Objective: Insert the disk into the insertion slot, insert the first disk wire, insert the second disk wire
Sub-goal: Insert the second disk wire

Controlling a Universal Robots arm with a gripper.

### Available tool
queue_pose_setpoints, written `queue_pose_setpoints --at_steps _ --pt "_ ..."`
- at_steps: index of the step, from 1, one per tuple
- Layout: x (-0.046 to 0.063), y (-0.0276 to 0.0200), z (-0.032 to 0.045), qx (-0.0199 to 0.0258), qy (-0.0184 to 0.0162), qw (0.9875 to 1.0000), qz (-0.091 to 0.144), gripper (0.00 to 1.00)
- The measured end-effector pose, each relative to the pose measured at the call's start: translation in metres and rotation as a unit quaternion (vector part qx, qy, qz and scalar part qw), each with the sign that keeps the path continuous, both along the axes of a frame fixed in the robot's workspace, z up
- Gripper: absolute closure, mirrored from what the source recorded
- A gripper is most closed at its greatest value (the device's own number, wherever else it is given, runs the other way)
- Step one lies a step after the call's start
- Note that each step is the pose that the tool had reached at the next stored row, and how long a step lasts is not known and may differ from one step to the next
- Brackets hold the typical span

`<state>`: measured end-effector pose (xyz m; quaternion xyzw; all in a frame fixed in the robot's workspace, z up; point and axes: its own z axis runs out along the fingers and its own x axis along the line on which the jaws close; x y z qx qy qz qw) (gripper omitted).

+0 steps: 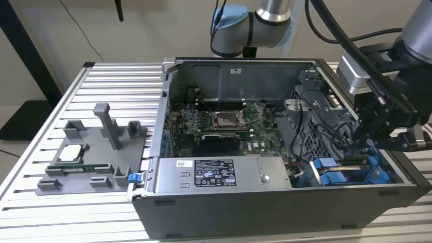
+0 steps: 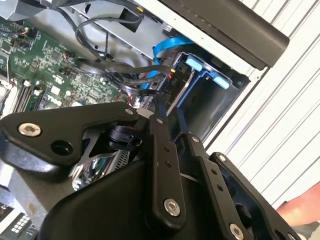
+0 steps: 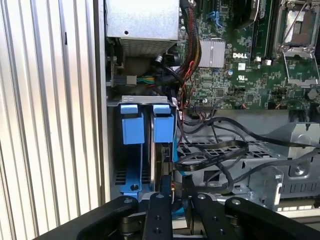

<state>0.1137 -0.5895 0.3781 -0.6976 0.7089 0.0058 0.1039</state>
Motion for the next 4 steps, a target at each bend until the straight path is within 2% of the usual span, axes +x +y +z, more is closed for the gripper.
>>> queue_pose_setpoints --at_steps 4 --pt "0.0 0.0 0.0 0.0028 0.0 1.0 0.0 0.0"
